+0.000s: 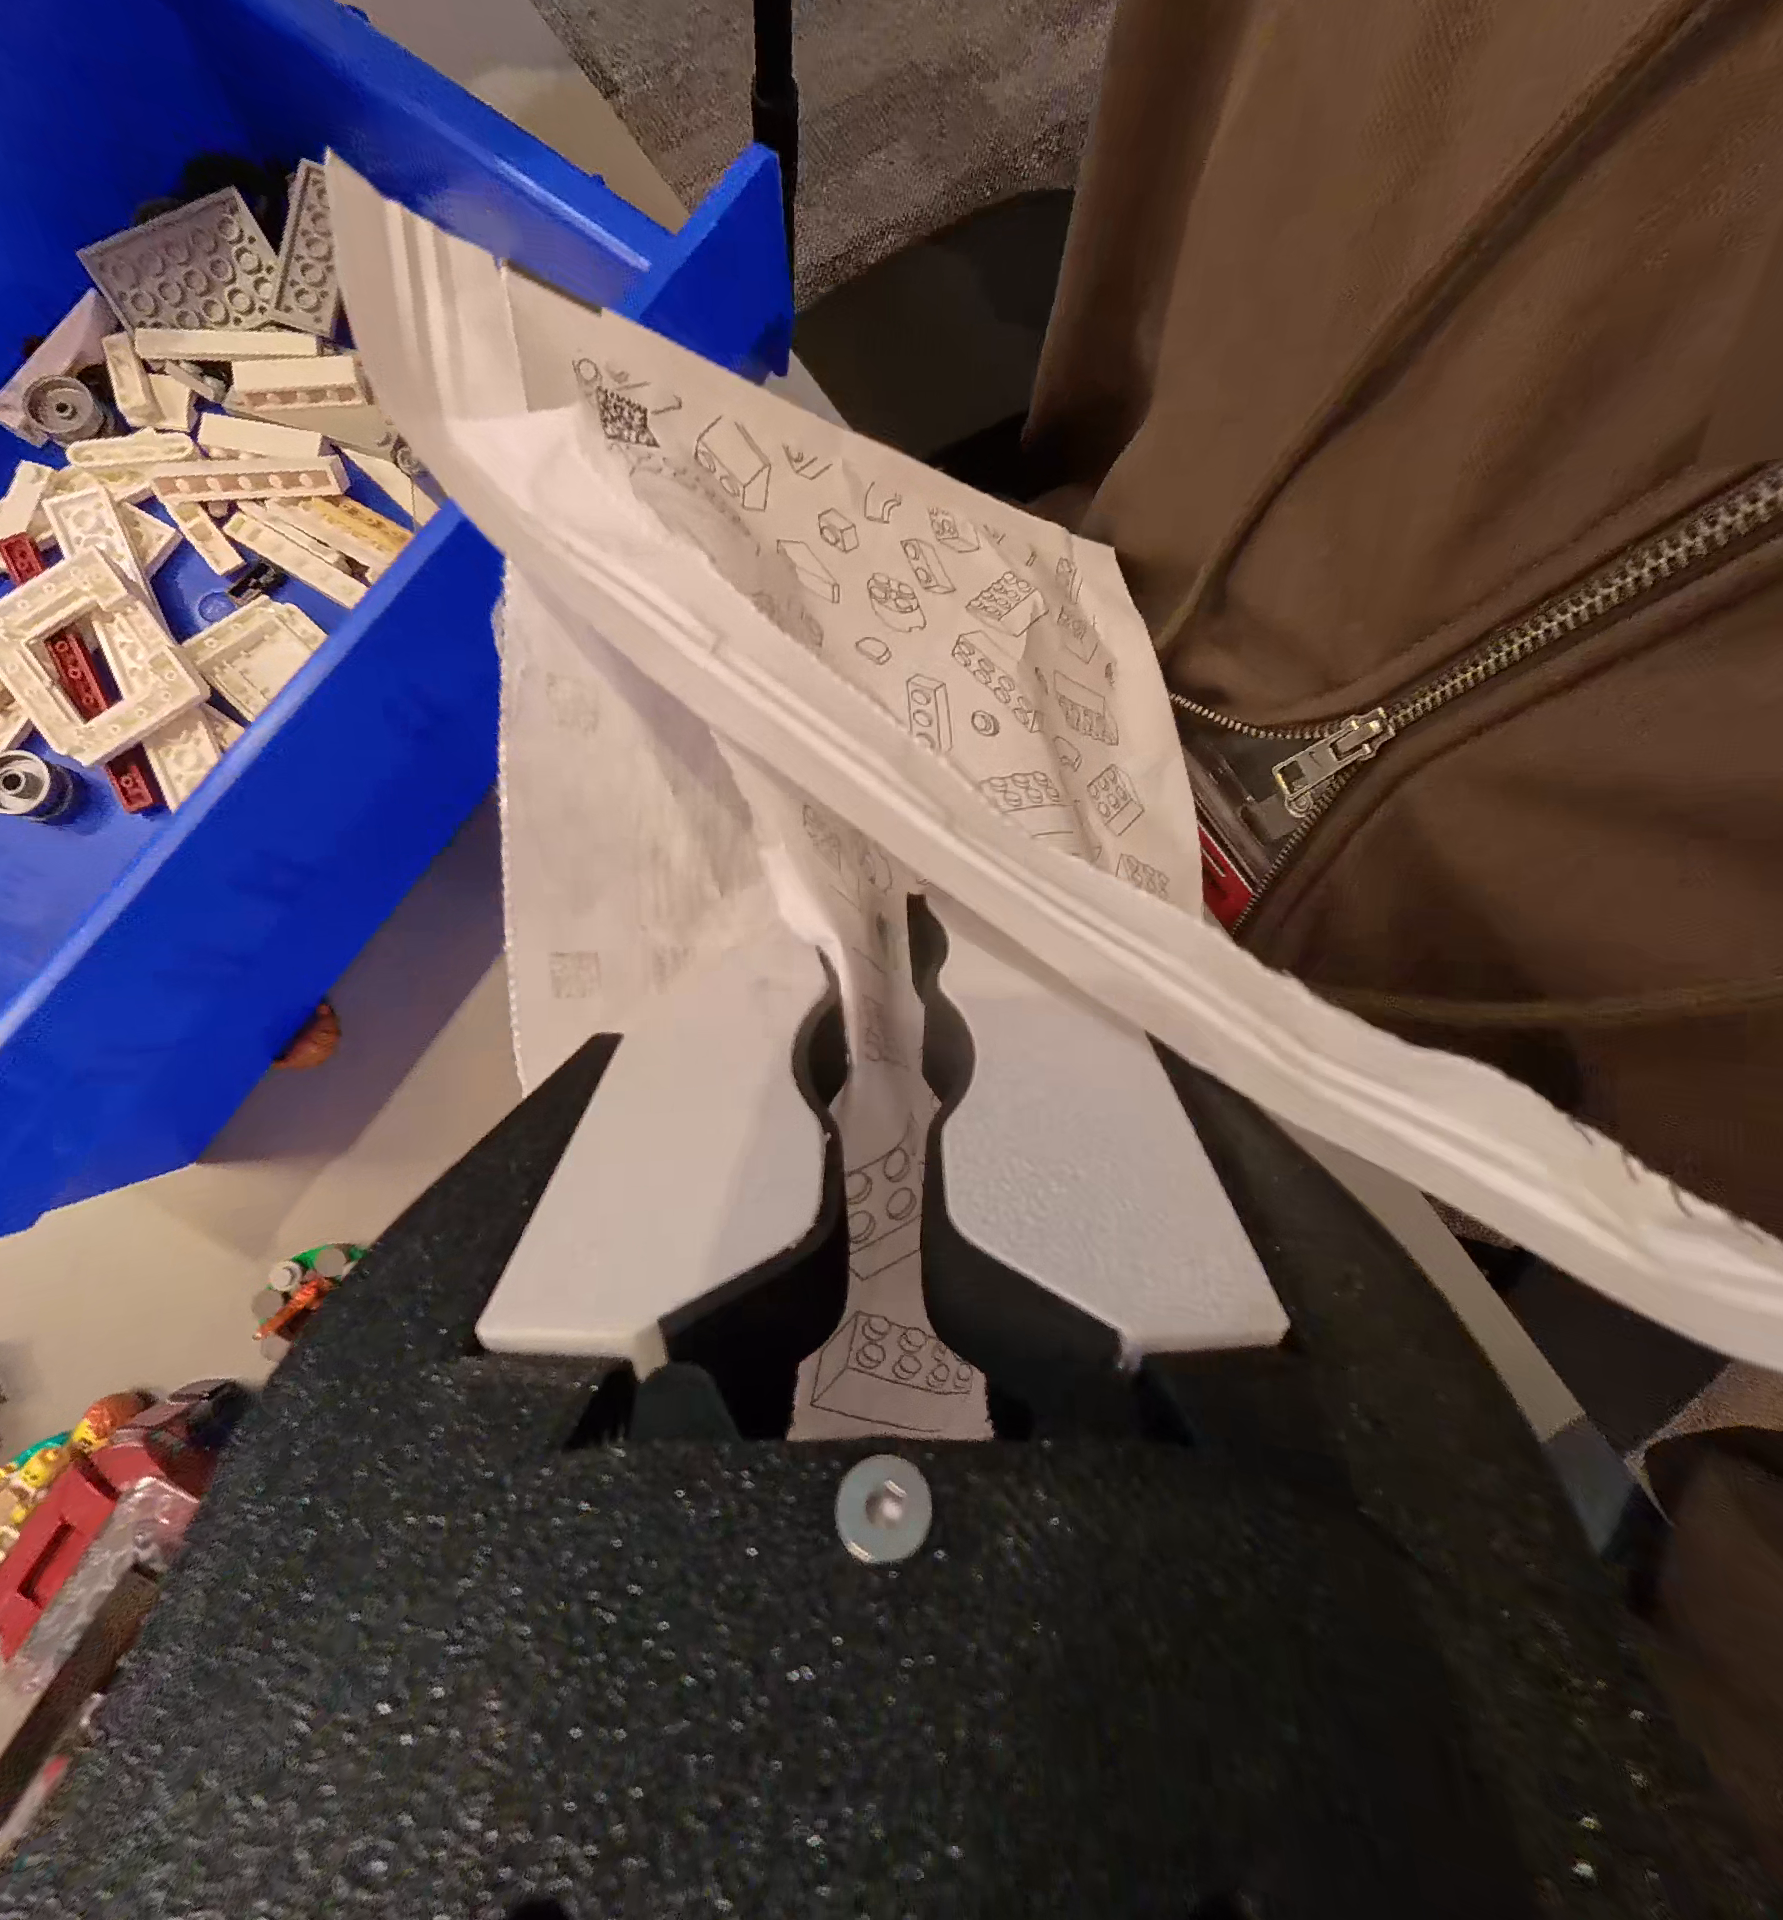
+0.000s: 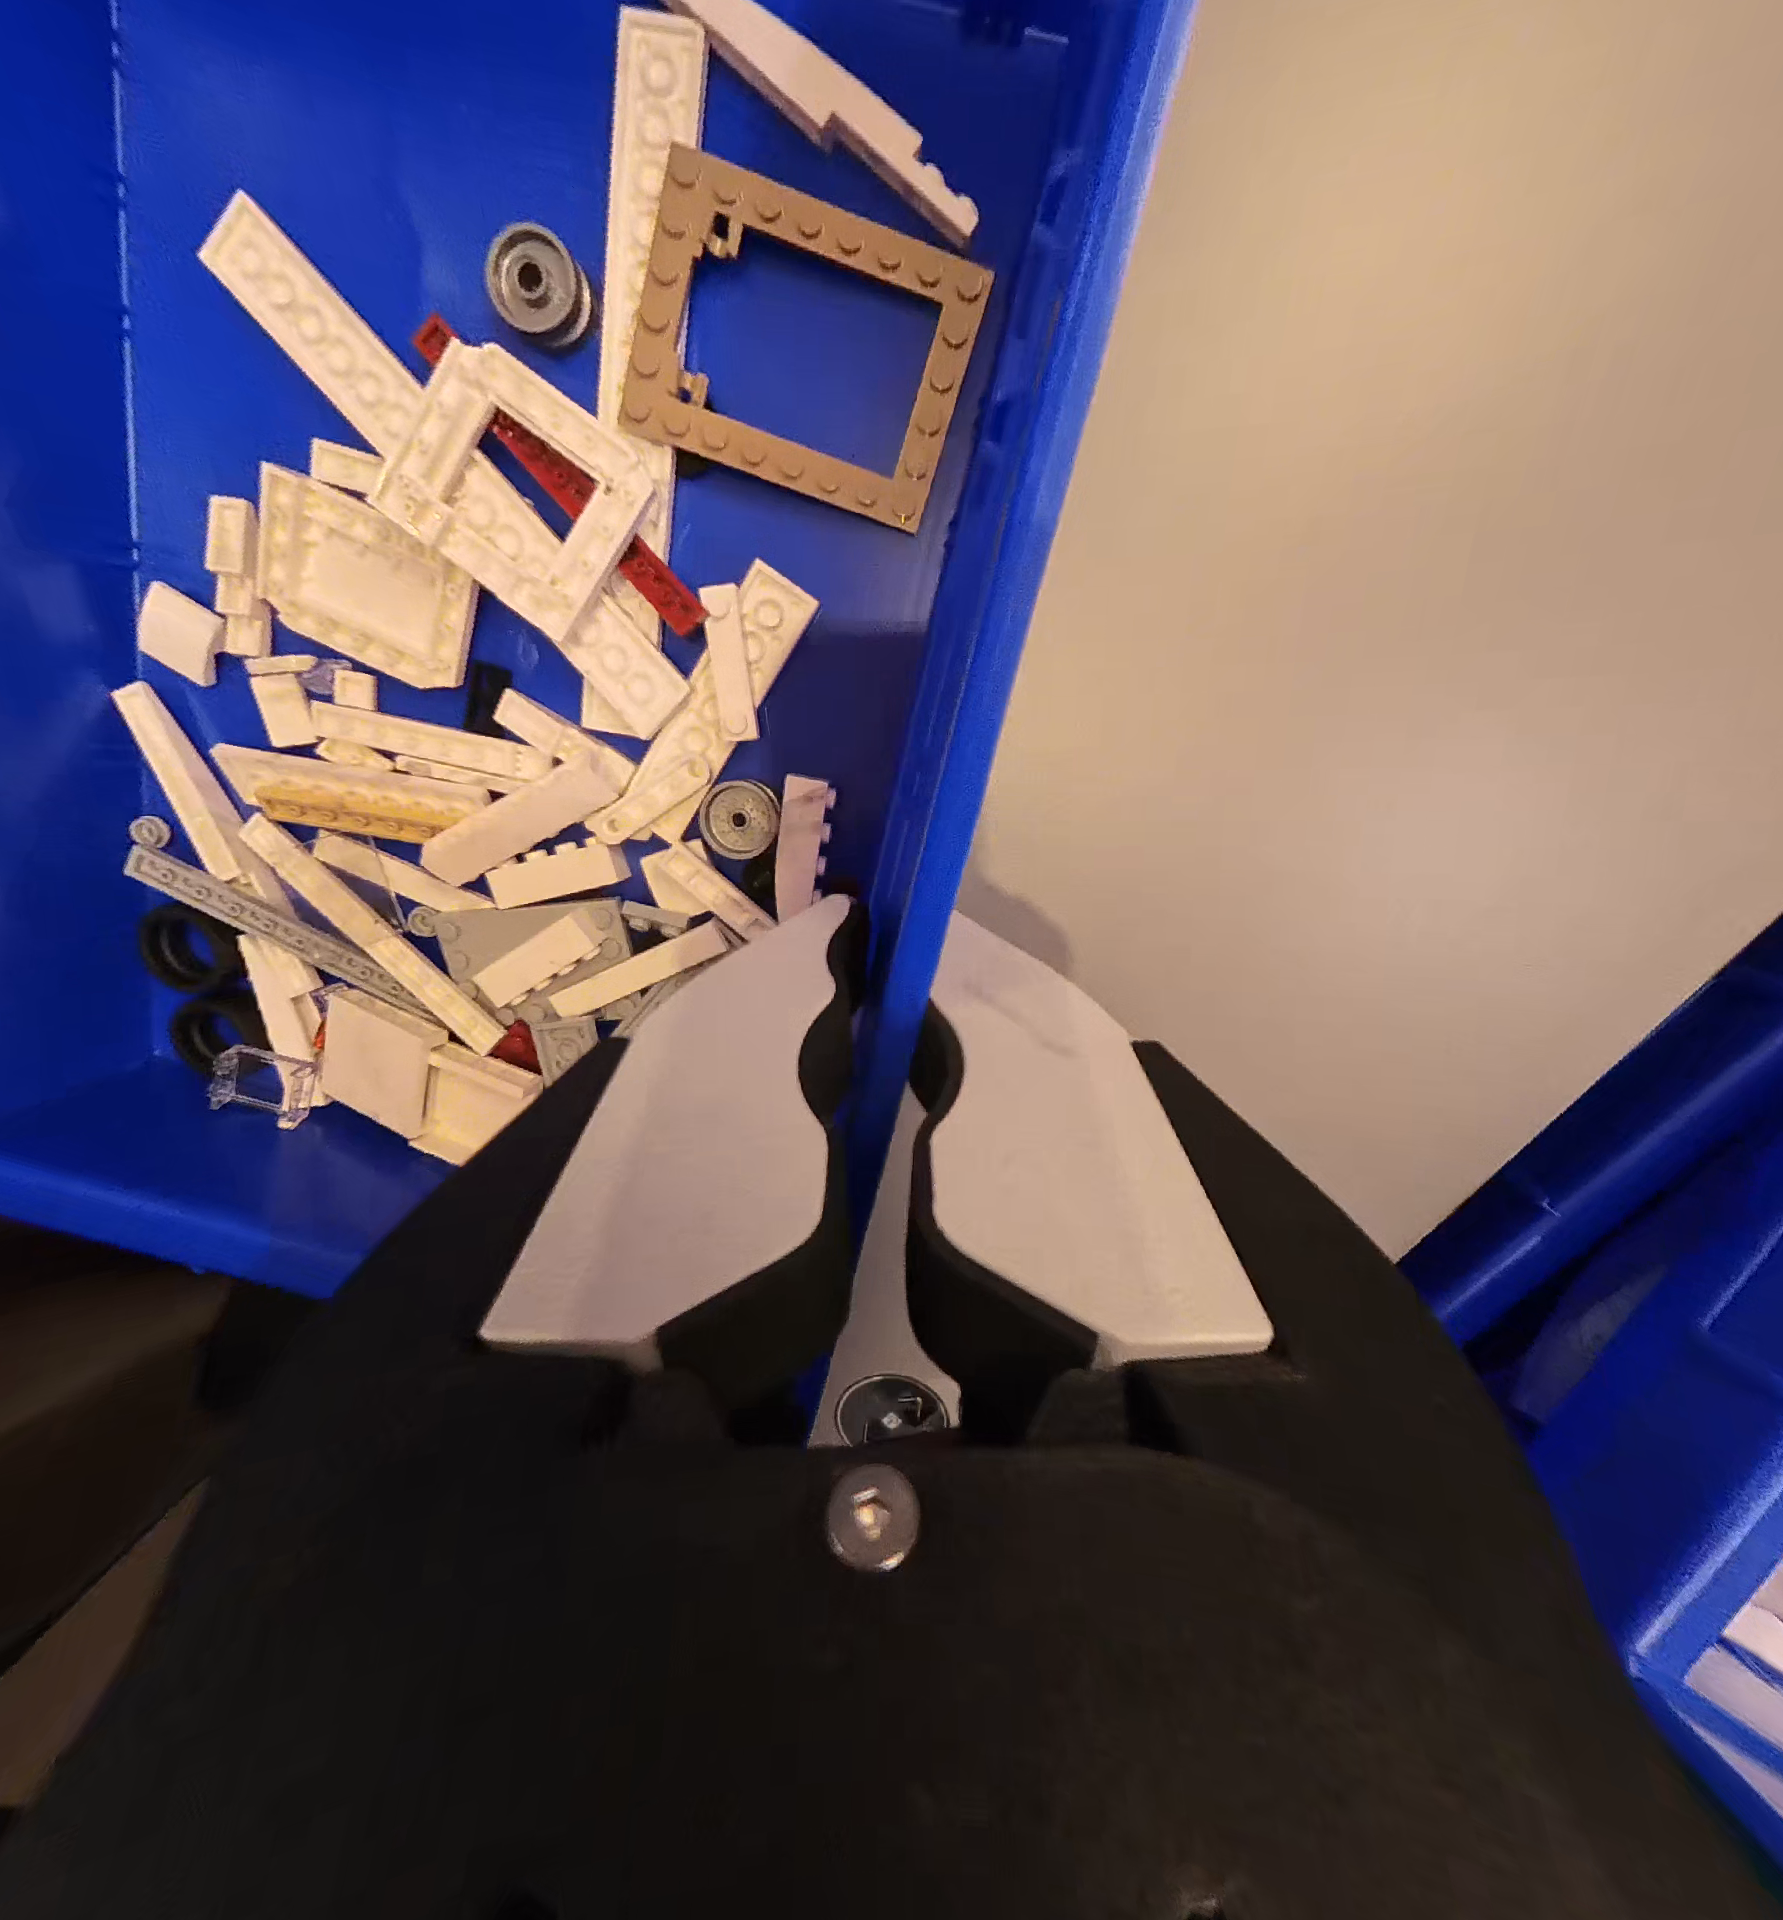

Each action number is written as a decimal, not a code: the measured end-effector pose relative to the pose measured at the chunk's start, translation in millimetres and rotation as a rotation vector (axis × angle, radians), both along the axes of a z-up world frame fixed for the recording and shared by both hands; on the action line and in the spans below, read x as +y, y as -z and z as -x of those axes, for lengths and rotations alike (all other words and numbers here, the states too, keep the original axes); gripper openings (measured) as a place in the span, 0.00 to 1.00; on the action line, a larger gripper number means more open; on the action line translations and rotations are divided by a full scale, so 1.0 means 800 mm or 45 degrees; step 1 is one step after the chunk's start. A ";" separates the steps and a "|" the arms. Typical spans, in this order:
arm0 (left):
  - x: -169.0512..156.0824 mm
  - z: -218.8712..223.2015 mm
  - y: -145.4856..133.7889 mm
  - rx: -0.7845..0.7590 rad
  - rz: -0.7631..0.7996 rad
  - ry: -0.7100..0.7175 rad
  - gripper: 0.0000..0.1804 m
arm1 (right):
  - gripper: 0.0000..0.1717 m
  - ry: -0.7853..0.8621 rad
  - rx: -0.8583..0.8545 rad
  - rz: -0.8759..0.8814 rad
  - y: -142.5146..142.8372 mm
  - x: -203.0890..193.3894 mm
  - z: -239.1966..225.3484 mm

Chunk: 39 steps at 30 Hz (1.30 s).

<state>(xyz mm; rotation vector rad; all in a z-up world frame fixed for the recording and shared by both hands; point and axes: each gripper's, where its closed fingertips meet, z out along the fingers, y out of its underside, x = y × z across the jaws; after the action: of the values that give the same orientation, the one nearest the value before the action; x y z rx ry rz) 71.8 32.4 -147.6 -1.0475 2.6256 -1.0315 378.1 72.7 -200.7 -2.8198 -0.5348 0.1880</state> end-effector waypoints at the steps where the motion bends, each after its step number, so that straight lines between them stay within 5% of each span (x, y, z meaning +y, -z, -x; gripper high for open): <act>1: 0.000 0.002 0.001 -0.003 0.002 -0.009 0.05 | 0.03 0.002 0.000 0.011 0.000 0.000 0.000; 18: 0.017 0.008 0.020 -0.005 -0.069 -0.042 0.05 | 0.04 0.635 0.264 -0.132 -0.008 -0.015 -0.046; 26: 0.023 0.009 0.030 -0.002 -0.052 -0.056 0.01 | 0.16 0.642 0.441 -0.324 -0.042 0.006 -0.016; 31: 0.023 0.012 0.030 -0.011 -0.037 -0.060 0.00 | 0.19 0.291 0.279 -0.555 -0.109 0.011 0.021; 35: 0.021 0.010 0.029 -0.011 -0.052 -0.039 0.00 | 0.17 -0.253 0.278 -0.600 -0.151 0.008 0.138; 39: 0.015 0.008 0.025 -0.002 -0.047 -0.023 0.00 | 0.22 -0.903 0.345 -0.424 -0.143 -0.024 0.262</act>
<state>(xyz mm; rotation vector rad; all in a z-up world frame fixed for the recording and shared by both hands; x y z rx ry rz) 65.5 44.6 -167.4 -1.0600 2.6188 -0.9754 168.8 53.9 -86.7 -2.1337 -1.3310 0.5445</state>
